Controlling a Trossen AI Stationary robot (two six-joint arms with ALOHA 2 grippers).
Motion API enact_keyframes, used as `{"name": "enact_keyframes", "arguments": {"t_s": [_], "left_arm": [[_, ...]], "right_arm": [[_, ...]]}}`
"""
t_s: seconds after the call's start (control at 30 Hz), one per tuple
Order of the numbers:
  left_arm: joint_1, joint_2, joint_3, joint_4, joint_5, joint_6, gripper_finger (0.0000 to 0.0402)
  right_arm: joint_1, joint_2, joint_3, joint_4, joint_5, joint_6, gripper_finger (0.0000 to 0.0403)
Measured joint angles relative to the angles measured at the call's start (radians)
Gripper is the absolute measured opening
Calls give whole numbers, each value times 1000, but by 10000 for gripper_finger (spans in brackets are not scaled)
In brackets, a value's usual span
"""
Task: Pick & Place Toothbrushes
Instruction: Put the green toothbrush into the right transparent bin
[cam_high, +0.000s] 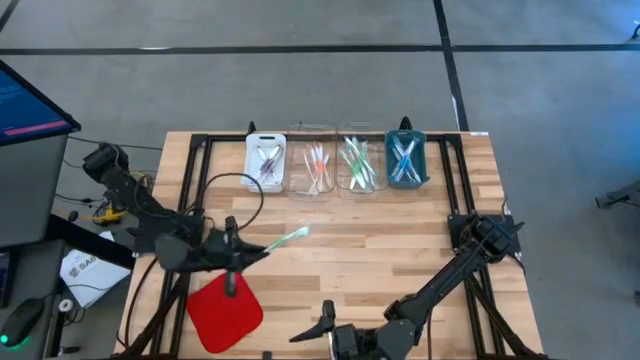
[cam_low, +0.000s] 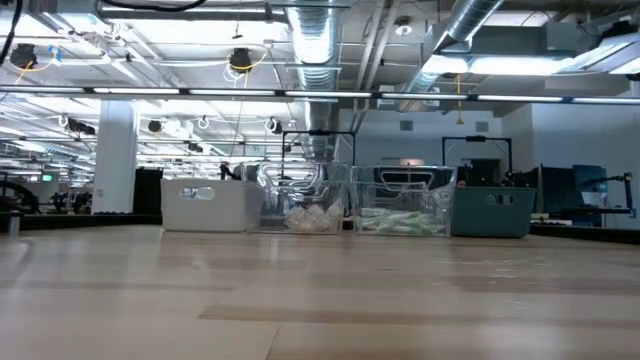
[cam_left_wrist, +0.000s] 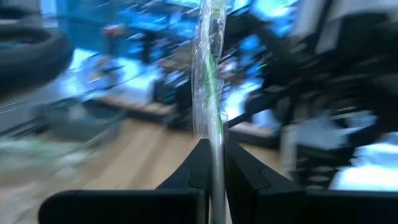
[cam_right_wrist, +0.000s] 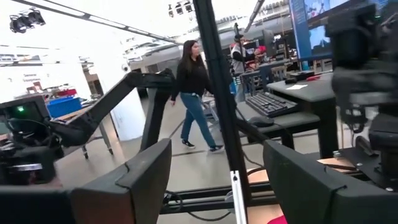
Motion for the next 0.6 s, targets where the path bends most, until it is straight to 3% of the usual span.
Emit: {"name": "enact_keyframes", "arguments": {"t_s": [0.23, 0.4, 0.6], "left_arm": [[-64, -24, -114, 421, 293, 137, 15], [-89, 13, -119, 492, 323, 164, 15], [-89, 22, -119, 504, 323, 162, 15]], "right_arm": [[-50, 0, 0, 7, 46, -30, 248], [-84, 0, 1, 90, 192, -191, 248], [-136, -1, 1, 159, 203, -252, 248]]}}
